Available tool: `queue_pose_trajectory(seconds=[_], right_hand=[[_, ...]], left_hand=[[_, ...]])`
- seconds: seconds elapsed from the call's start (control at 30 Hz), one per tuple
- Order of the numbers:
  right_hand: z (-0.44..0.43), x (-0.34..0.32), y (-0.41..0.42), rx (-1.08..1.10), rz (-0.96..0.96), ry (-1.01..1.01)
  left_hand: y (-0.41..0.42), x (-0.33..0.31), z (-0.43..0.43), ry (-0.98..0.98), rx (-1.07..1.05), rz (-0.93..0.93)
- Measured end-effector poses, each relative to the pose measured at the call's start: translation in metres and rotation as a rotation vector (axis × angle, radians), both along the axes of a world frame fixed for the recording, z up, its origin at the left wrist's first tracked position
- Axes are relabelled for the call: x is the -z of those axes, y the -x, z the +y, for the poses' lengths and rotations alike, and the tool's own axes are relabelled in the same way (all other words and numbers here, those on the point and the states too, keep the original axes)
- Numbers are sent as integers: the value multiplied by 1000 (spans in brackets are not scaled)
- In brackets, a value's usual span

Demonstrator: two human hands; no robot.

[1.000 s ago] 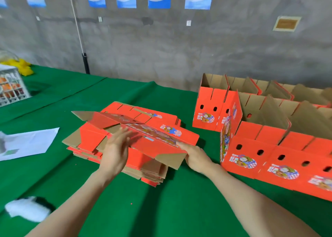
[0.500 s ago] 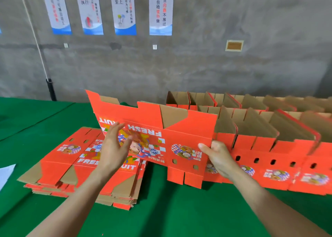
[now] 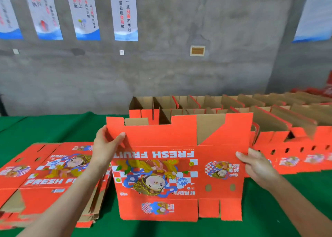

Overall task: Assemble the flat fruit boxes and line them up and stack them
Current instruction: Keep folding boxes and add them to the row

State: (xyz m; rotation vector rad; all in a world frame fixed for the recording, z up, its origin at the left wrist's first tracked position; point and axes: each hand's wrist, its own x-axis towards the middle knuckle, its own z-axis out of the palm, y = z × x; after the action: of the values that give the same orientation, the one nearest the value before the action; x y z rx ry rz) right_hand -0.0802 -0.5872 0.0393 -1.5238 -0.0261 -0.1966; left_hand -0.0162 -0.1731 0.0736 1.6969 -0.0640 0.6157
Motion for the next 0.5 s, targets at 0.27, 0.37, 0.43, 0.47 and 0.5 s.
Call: queue_pose_trajectory(seconds=[0.27, 0.37, 0.43, 0.47, 0.5], right_hand=[[-57, 15, 15, 134, 80, -18], [-62, 20, 18, 143, 104, 59], [-63, 24, 17, 182, 90, 29], [-63, 25, 17, 202, 76, 23], [-62, 25, 15, 211, 69, 13]], left_hand=[[-8, 30, -37, 377, 472, 145], [-11, 44, -47, 285, 528, 248], [-13, 54, -53, 266, 486, 259], [-15, 58, -55, 274, 458, 248], [-15, 61, -56, 280, 436, 233]])
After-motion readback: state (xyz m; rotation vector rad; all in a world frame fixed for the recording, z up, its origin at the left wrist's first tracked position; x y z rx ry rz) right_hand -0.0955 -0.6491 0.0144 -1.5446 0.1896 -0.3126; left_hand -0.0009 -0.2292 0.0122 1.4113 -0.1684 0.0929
